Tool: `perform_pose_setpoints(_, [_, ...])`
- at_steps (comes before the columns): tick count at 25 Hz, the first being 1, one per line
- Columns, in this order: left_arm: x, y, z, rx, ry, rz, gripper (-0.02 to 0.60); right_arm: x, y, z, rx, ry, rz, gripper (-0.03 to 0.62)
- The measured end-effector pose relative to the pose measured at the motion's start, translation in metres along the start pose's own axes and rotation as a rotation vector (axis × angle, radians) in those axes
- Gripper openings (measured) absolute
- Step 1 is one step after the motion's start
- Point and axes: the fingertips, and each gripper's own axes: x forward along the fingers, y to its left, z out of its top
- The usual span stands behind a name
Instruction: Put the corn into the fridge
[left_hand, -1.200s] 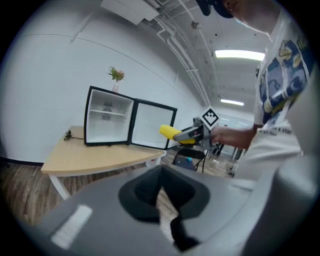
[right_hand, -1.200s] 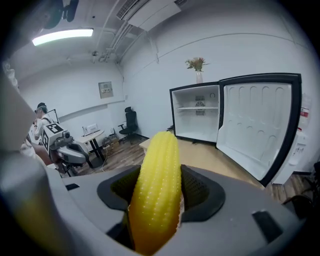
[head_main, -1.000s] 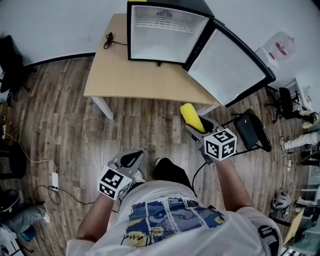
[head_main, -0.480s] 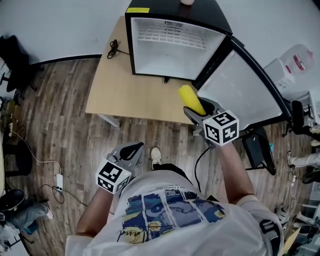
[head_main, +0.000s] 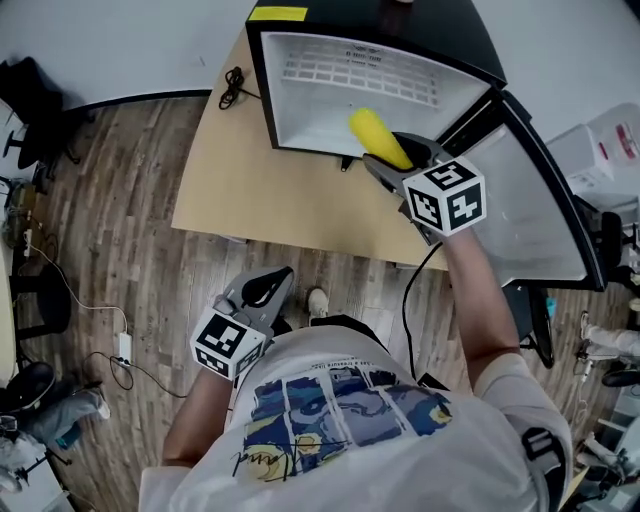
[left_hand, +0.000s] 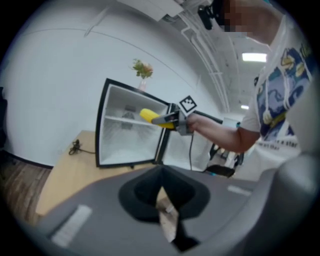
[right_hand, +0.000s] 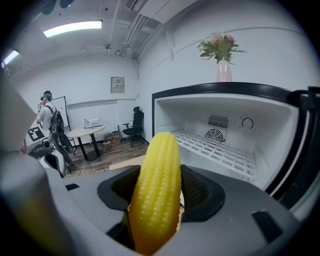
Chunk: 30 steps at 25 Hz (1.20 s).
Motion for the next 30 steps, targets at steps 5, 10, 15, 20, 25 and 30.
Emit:
perform_pose_setpoints(5, [-0.001,0.045,0.009,-0.020,-0.014,0.002,0.009,0.050,-0.021,0.032,-0.008,0.014,-0.040,0.250])
perform_pose_setpoints(10, [-0.001,0.086,0.034,0.027,-0.041,-0.021,0.009,0.091,-0.043,0.055,-0.024,0.049,-0.093,0.250])
perform_pose_setpoints(15, [-0.005,0.122,0.045,0.037,-0.057,-0.037,0.009,0.122,-0.057,0.068,-0.036,0.087,-0.138,0.250])
perform_pose_setpoints(20, [-0.008,0.148,0.046,0.029,-0.060,-0.050,0.009,0.150,-0.069,0.077,-0.063,0.120,-0.173,0.250])
perform_pose_setpoints(25, [-0.011,0.165,0.046,0.034,-0.049,-0.070,0.009,0.168,-0.078,0.083,-0.102,0.147,-0.214,0.250])
perform_pose_setpoints(30, [-0.014,0.183,0.049,0.034,-0.052,-0.072,0.009,0.182,-0.080,0.088,-0.167,0.170,-0.234,0.250])
